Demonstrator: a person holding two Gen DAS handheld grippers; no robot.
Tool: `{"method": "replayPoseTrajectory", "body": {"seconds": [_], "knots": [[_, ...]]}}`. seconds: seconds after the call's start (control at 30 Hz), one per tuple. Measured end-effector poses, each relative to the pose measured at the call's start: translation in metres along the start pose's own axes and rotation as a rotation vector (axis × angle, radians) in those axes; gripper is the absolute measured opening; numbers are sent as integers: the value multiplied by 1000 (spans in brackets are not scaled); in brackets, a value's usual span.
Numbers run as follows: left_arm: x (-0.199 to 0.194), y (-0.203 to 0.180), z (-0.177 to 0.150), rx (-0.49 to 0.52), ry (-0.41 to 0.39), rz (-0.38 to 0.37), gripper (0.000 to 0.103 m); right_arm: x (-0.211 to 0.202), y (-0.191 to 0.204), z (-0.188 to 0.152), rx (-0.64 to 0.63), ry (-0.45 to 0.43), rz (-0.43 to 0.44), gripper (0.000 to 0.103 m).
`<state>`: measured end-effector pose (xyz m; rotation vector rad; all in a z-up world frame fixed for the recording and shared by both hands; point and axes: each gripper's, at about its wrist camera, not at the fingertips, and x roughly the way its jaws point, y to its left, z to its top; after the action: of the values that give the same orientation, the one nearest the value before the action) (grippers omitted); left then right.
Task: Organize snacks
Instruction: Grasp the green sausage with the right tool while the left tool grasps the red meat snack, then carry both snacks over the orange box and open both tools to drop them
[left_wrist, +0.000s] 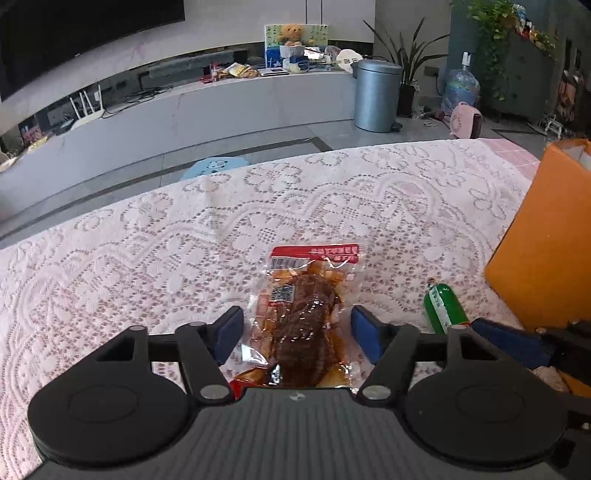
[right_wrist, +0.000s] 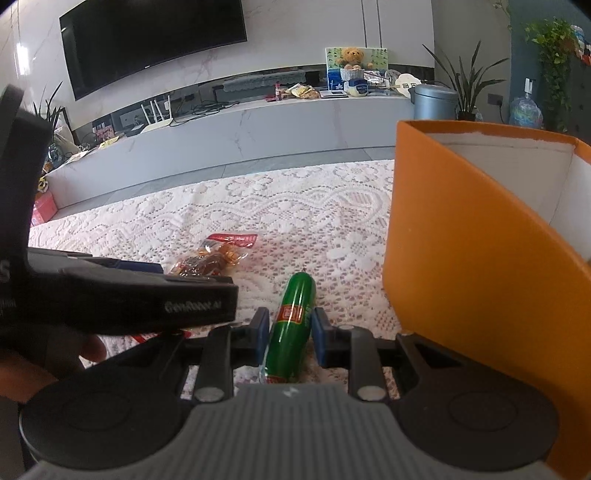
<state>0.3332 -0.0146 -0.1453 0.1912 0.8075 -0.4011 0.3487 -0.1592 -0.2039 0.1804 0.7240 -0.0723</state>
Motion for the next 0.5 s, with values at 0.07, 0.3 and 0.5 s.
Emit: {"method": "replayPoseTrajectory", "body": {"seconds": [0.07,0.3,0.5], "knots": [[0,2,0,-11,1,-7,70,3,-1,-1,5,15,0,26],[-9,-2,-1,12,-26,14,65,4,-3,-2,22,15,13,27],[-20,3,-2,-9,-20,19,62,4,-4,-1,25,3,22,32]]}}
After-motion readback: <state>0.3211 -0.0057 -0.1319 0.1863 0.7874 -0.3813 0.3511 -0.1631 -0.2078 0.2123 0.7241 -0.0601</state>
